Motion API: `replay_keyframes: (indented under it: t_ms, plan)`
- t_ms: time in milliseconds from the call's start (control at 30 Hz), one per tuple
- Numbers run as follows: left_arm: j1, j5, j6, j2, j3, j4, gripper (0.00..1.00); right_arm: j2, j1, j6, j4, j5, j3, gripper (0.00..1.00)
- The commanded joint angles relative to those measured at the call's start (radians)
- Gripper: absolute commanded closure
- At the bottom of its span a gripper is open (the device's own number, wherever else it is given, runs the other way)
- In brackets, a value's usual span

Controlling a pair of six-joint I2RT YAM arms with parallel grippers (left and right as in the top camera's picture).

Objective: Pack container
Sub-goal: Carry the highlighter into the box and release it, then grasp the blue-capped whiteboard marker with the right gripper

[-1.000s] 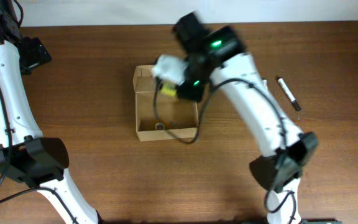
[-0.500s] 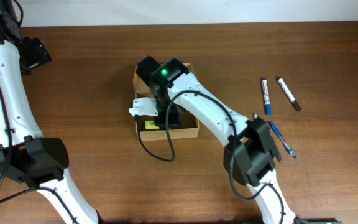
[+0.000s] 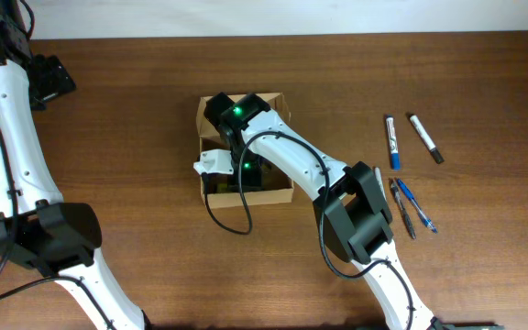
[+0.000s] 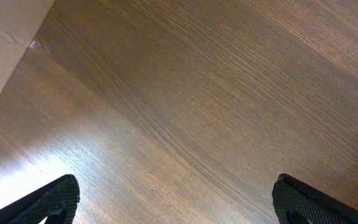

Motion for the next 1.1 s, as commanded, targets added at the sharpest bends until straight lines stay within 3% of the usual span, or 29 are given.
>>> replay_keyframes:
  t_ms: [0,33,67,233,333,467,667,900,1067]
  plan:
    - [0.002,-0.003,0.011,0.007,-0.006,-0.001,0.00,-0.042,-0.003,0.071,-0.002,0.004,0.019,0.57]
    - [0.002,-0.003,0.011,0.007,-0.006,-0.001,0.00,-0.072,-0.003,0.137,-0.001,0.064,0.043,0.48]
    - [0.002,-0.003,0.011,0.007,-0.006,-0.001,0.00,-0.092,-0.003,0.185,-0.001,0.106,0.060,0.48]
    - [0.002,-0.003,0.011,0.007,-0.006,-0.001,0.00,-0.225,-0.004,0.406,-0.001,0.266,0.179,0.58]
    - [0.002,-0.003,0.011,0.007,-0.006,-0.001,0.00,-0.311,-0.007,0.481,0.003,0.343,0.220,0.52]
    - [0.002,-0.003,0.011,0.007,-0.006,-0.001,0.00,-0.420,-0.048,0.620,0.022,0.451,0.224,0.52]
    - [0.002,-0.003,0.011,0.007,-0.006,-0.001,0.00,-0.469,-0.251,0.763,-0.001,0.445,0.224,0.43]
    - [0.002,-0.003,0.011,0.007,-0.006,-0.001,0.00,-0.411,-0.567,0.794,0.003,0.233,0.183,0.42]
    - [0.002,-0.003,0.011,0.007,-0.006,-0.001,0.00,-0.316,-0.698,0.826,0.018,0.175,0.107,0.43]
